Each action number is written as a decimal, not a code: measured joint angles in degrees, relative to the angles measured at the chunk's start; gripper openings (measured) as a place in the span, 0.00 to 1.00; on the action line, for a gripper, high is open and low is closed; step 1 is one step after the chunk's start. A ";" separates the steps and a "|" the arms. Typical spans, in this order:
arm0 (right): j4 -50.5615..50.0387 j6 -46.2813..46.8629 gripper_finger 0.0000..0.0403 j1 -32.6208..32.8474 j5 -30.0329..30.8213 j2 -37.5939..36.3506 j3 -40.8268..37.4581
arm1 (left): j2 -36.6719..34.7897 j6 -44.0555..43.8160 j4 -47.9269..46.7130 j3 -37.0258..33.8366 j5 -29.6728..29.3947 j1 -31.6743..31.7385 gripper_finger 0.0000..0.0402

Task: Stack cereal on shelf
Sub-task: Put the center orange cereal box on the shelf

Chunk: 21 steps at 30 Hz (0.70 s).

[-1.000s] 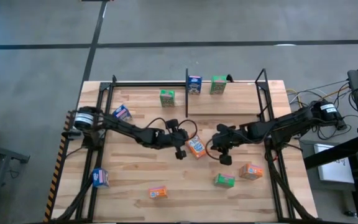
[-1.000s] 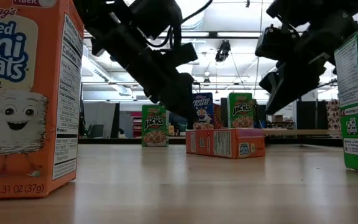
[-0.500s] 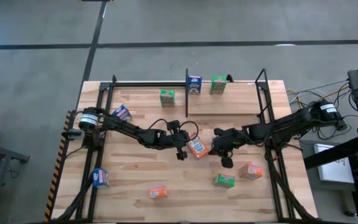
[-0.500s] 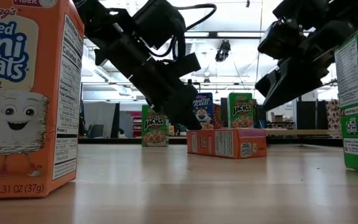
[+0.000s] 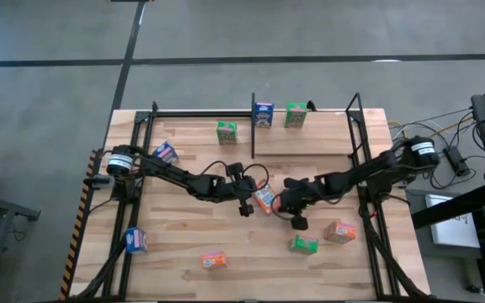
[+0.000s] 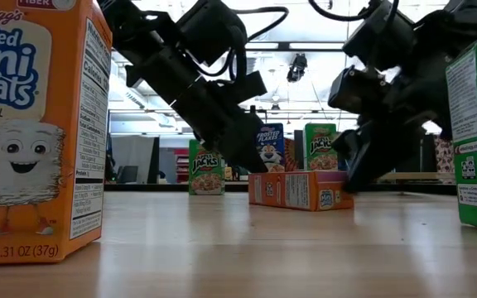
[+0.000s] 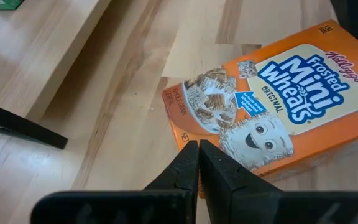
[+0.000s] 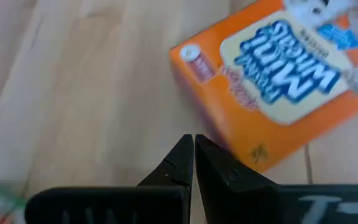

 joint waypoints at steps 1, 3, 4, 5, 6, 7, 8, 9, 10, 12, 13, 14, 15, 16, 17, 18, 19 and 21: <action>0.01 -0.04 0.02 0.00 0.82 0.19 0.17 | 0.00 -0.28 -0.19 -0.02 -0.22 0.00 0.00; -0.54 -0.45 0.02 0.02 2.68 0.22 0.52 | 0.00 -0.80 -0.26 -0.23 -0.37 0.02 0.00; -0.56 -0.71 0.02 0.02 3.39 0.15 0.66 | 0.00 -1.04 -0.37 -0.35 -0.60 0.04 0.00; -0.57 -1.07 0.02 0.02 4.00 -0.21 0.72 | 0.00 -1.30 -0.45 -0.41 -0.66 0.06 0.00; -0.72 -1.48 0.02 0.02 4.70 -0.61 0.86 | -0.02 -1.63 -0.37 -0.62 -0.69 0.07 0.00; -0.70 -1.68 0.02 0.02 5.29 -1.05 1.16 | -0.02 -2.01 -0.39 -0.76 -0.94 0.07 0.00; -0.57 -1.90 0.02 0.02 5.75 -1.51 1.38 | -0.07 -2.38 -0.56 -0.80 -1.09 0.08 0.00; -0.54 -2.25 0.02 0.04 6.28 -1.98 1.52 | -0.07 -2.63 -0.57 -0.87 -1.12 0.10 0.00; -0.55 -2.68 0.02 0.04 6.83 -2.23 1.75 | -0.07 -2.83 -0.54 -0.98 -1.17 0.09 0.00; -0.35 -3.42 0.02 0.00 7.64 -2.56 2.29 | -0.07 -3.41 -0.60 -1.06 -1.29 0.11 0.00; -0.36 -3.71 0.02 -0.09 8.06 -2.65 2.57 | -0.07 -3.93 -0.58 -1.18 -1.31 0.11 0.00; -0.13 -4.01 0.02 -0.13 8.18 -2.71 2.93 | -0.07 -4.67 -0.65 -1.22 -1.36 0.13 0.00; 0.17 -4.63 0.02 -0.27 8.23 -2.71 3.34 | -0.09 -5.67 -0.72 -1.25 -1.34 0.16 0.00; 0.28 -5.13 0.02 -0.36 8.26 -2.67 3.81 | -0.16 -6.78 -0.91 -1.25 -1.12 0.17 0.00; 0.28 -5.51 0.02 -0.44 8.27 -2.66 4.28 | -0.33 -7.95 -1.09 -1.28 -0.47 0.20 0.00; 0.23 -6.14 0.02 -0.50 8.28 -2.65 4.75 | -0.65 -9.35 -1.38 -1.32 0.72 0.25 0.00; 0.24 -6.64 0.02 -0.50 8.27 -2.64 5.24 | -0.97 -10.90 -1.74 -1.36 2.05 0.31 0.00; 0.38 -7.87 0.02 -0.48 8.19 -2.64 6.43 | -1.99 -14.67 -3.47 -1.40 4.40 0.28 0.00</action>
